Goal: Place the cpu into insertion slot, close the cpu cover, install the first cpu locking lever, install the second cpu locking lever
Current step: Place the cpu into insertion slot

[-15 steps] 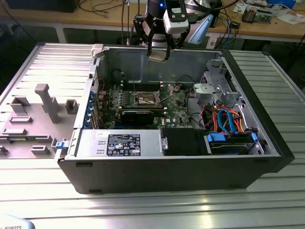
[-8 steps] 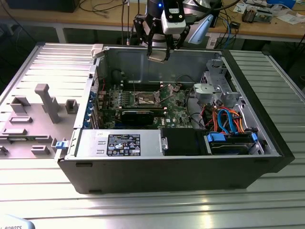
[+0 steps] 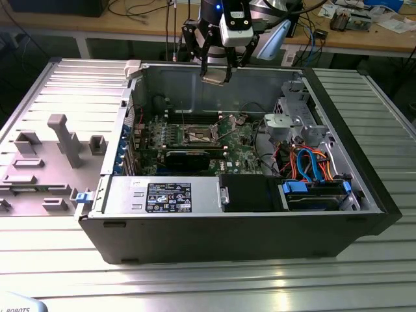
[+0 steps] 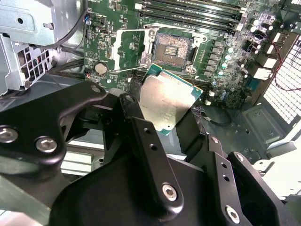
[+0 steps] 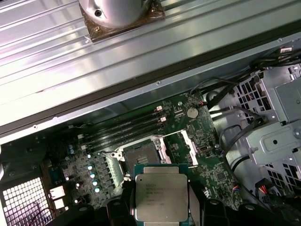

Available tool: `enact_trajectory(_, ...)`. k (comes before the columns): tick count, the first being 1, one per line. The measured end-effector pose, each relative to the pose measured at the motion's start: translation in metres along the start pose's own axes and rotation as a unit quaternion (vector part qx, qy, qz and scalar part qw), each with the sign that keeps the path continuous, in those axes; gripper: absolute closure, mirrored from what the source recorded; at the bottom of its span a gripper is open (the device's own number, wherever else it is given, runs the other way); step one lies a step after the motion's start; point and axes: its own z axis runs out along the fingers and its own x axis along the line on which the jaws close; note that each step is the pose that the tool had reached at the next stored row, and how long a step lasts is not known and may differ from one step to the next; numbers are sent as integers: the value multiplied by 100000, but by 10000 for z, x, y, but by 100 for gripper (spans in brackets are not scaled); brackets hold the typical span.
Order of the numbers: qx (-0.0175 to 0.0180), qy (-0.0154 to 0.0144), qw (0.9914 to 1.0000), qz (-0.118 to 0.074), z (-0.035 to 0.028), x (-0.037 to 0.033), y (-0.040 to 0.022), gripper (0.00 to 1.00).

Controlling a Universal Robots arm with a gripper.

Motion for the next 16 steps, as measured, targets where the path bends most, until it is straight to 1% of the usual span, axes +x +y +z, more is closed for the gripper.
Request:
enact_trajectory(5, -1, -10, 100000, 84, 0, 0, 0, 46)
enact_trajectory(7, -25, -112, 99992, 1249, 1, 0, 0, 46)
enact_trajectory(11, -76, -333, 99929, 3748, 2, 0, 0, 46)
enact_trajectory(13, -87, -385, 99907, 4295, 2, 0, 0, 46)
enact_trajectory(16, -85, -397, 99902, 4412, 2, 0, 0, 46)
